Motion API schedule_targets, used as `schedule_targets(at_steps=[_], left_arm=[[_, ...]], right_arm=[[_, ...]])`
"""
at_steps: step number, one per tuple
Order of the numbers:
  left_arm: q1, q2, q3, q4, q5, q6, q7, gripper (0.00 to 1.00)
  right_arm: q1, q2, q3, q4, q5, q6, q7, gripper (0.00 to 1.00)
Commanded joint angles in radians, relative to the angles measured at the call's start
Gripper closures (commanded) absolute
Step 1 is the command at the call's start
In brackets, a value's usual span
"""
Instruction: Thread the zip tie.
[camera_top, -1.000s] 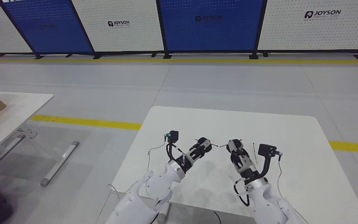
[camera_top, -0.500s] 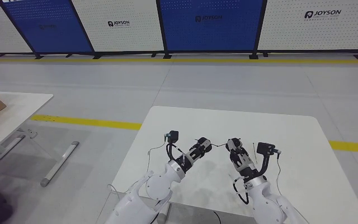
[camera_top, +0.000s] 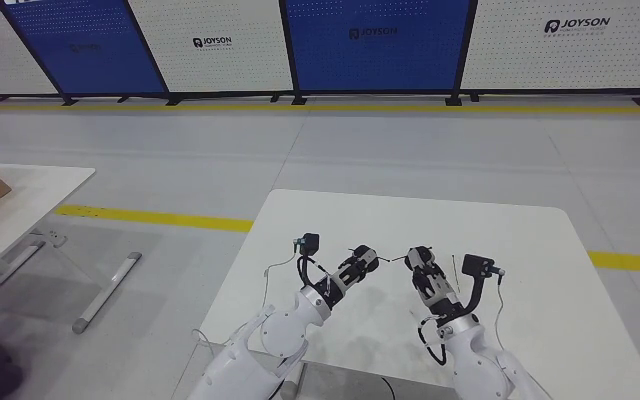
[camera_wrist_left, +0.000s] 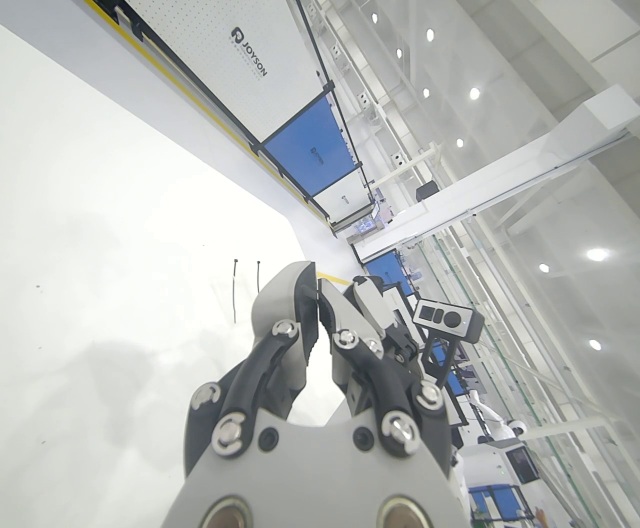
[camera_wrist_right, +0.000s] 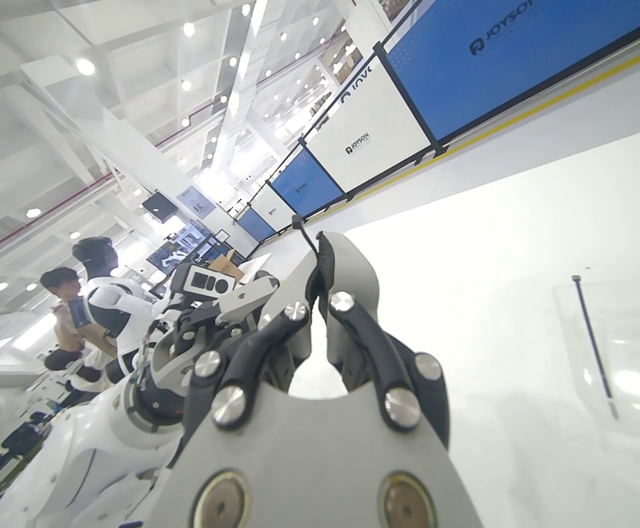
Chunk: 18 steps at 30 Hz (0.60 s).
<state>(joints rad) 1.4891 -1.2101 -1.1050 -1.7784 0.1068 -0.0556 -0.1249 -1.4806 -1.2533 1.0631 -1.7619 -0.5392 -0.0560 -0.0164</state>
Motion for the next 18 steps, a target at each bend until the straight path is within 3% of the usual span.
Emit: schedule_targets(at_steps=[1,18], left_arm=[[0.000,0.000,0.000,0.000,0.000,0.000,0.000,1.00],[0.000,0.000,0.000,0.000,0.000,0.000,0.000,1.00]], right_arm=[[0.000,0.000,0.000,0.000,0.000,0.000,0.000,1.00],[0.009,-0.012,-0.010,0.022,-0.025,-0.013,0.011,1.00]])
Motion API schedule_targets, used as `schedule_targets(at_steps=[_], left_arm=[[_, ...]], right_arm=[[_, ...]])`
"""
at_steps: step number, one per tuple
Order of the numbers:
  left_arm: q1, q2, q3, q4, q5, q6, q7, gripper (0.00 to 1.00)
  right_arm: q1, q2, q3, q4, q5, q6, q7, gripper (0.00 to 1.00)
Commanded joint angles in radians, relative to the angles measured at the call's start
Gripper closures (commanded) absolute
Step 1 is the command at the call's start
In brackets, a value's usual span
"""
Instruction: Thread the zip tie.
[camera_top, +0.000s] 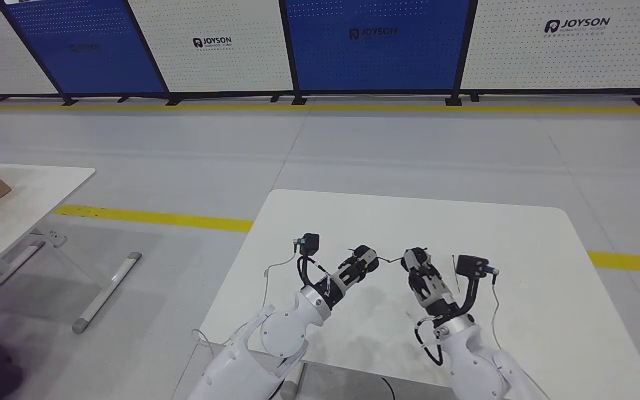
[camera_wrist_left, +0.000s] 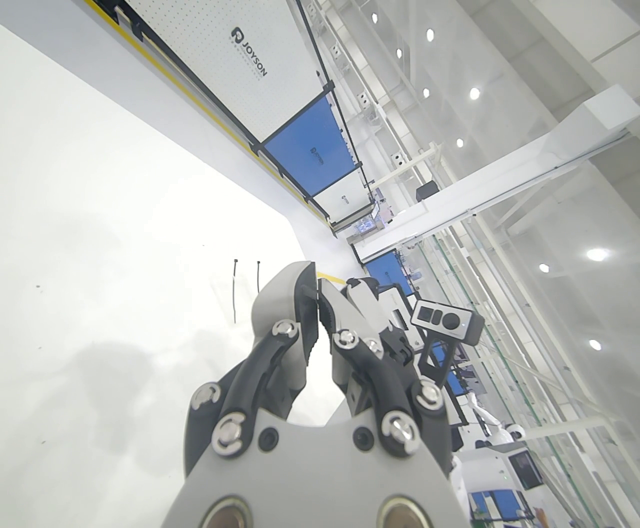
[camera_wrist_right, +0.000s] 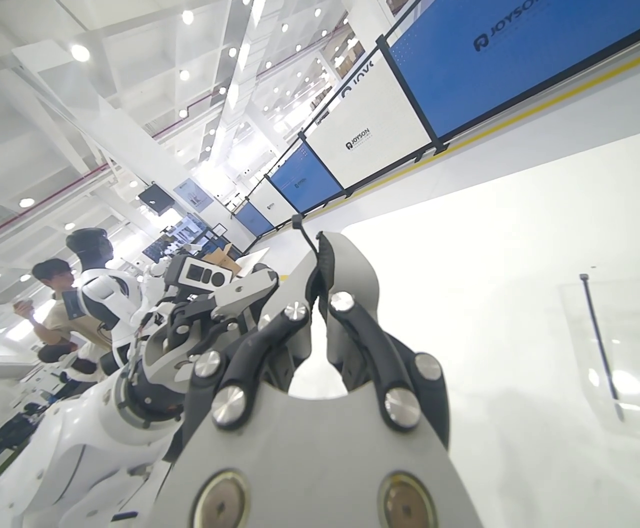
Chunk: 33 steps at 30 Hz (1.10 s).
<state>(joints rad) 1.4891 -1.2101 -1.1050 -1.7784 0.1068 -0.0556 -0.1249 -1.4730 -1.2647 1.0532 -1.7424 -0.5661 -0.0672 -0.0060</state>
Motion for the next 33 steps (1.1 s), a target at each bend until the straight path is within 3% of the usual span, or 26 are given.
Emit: schedule_targets(at_steps=[1,33], left_arm=[[0.000,0.000,0.000,0.000,0.000,0.000,0.000,1.00],[0.000,0.000,0.000,0.000,0.000,0.000,0.000,1.00]], right_arm=[[0.003,-0.002,-0.001,0.005,0.004,-0.004,0.000,1.00],[-0.015,-0.014,0.033,0.007,0.010,-0.037,0.003,1.00]])
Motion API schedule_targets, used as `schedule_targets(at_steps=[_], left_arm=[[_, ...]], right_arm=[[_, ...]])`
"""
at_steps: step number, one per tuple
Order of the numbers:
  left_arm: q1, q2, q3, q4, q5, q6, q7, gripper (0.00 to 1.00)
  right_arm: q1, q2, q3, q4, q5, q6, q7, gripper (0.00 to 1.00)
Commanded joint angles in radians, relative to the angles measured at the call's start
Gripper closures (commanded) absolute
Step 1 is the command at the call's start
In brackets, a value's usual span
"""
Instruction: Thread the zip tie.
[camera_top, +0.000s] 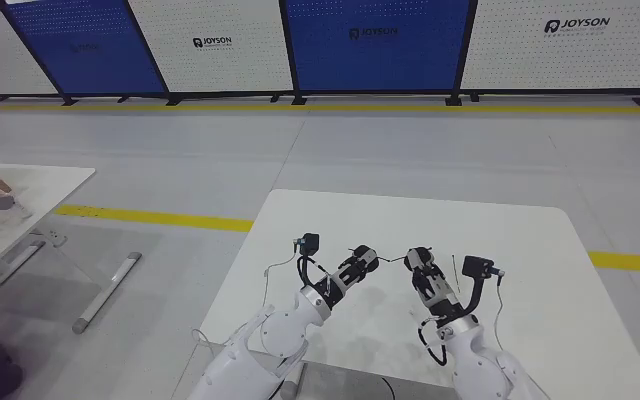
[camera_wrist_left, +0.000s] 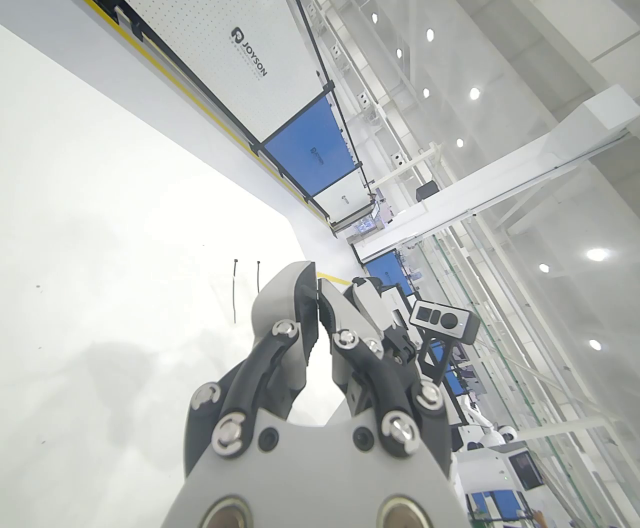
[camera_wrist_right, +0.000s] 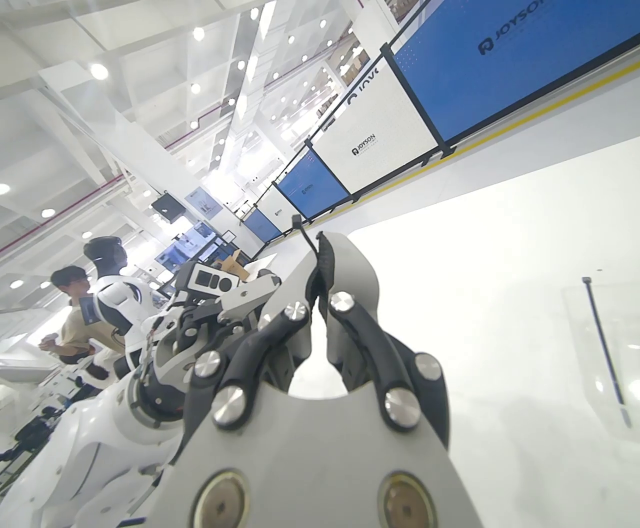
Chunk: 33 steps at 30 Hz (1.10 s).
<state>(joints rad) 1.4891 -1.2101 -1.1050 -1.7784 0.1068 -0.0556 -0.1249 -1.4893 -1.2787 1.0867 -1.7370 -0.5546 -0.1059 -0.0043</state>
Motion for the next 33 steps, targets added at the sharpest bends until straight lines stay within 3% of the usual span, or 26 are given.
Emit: schedule_targets(at_steps=[1,33], left_arm=[[0.000,0.000,0.000,0.000,0.000,0.000,0.000,1.00],[0.000,0.000,0.000,0.000,0.000,0.000,0.000,1.00]], right_arm=[[0.003,-0.001,-0.001,0.003,-0.003,0.004,0.003,1.00],[0.007,-0.016,0.005,0.018,-0.002,-0.005,0.015,1.00]])
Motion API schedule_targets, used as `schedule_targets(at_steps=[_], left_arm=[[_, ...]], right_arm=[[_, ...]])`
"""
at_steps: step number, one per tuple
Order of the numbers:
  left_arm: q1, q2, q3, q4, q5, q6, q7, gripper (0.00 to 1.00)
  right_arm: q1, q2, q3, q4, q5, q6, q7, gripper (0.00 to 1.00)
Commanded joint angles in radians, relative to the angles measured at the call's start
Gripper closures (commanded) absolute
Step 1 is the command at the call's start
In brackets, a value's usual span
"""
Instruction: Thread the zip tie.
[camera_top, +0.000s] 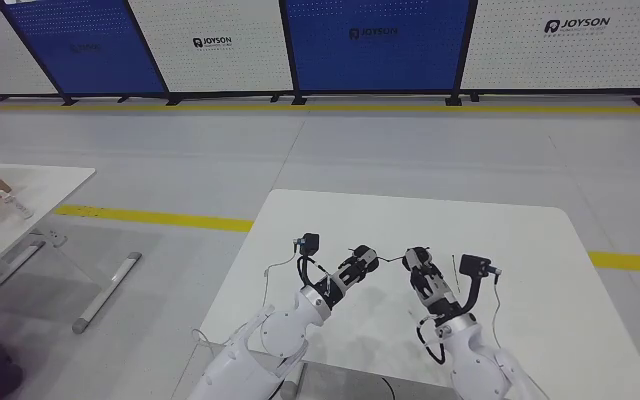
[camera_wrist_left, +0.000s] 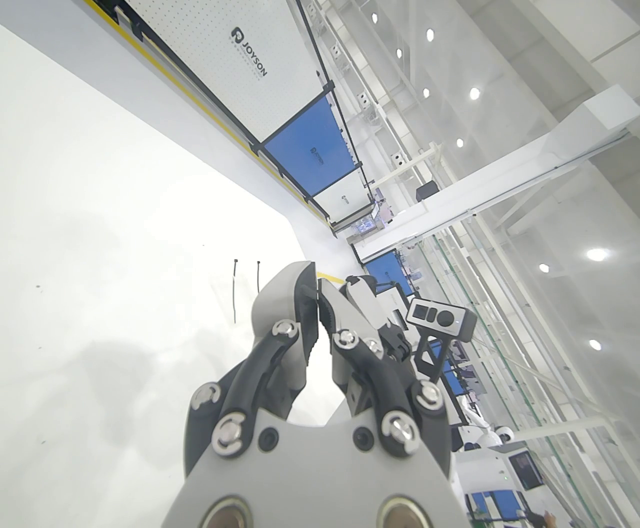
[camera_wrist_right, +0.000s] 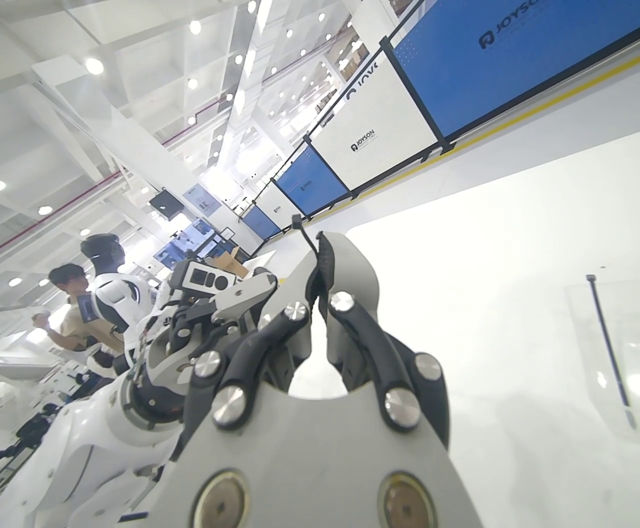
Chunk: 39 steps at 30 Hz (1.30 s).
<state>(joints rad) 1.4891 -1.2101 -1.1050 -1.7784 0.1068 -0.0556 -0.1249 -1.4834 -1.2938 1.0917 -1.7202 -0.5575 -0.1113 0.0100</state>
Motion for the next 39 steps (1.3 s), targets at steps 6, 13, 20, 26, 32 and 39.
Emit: schedule_targets(at_steps=[6,13,20,26,32,39], left_arm=[[0.000,0.000,0.000,0.000,0.000,0.000,0.000,1.00],[0.000,0.000,0.000,0.000,0.000,0.000,0.000,1.00],[0.000,0.000,0.000,0.000,0.000,0.000,0.000,1.00],[0.000,0.000,0.000,0.000,0.000,0.000,0.000,1.00],[0.000,0.000,0.000,0.000,0.000,0.000,0.000,1.00],[0.000,0.000,0.000,0.000,0.000,0.000,0.000,1.00]], right_arm=[[0.006,-0.005,-0.010,0.009,0.001,-0.001,0.007,1.00],[0.017,-0.012,-0.036,0.030,0.015,-0.015,0.015,1.00],[0.036,-0.024,-0.050,0.079,0.058,-0.057,-0.041,1.00],[0.018,-0.024,-0.033,0.075,0.032,-0.057,-0.084,1.00],[-0.039,-0.018,-0.005,0.015,-0.027,-0.046,-0.116,1.00],[-0.047,-0.016,0.001,0.004,-0.057,-0.029,-0.128,1.00]])
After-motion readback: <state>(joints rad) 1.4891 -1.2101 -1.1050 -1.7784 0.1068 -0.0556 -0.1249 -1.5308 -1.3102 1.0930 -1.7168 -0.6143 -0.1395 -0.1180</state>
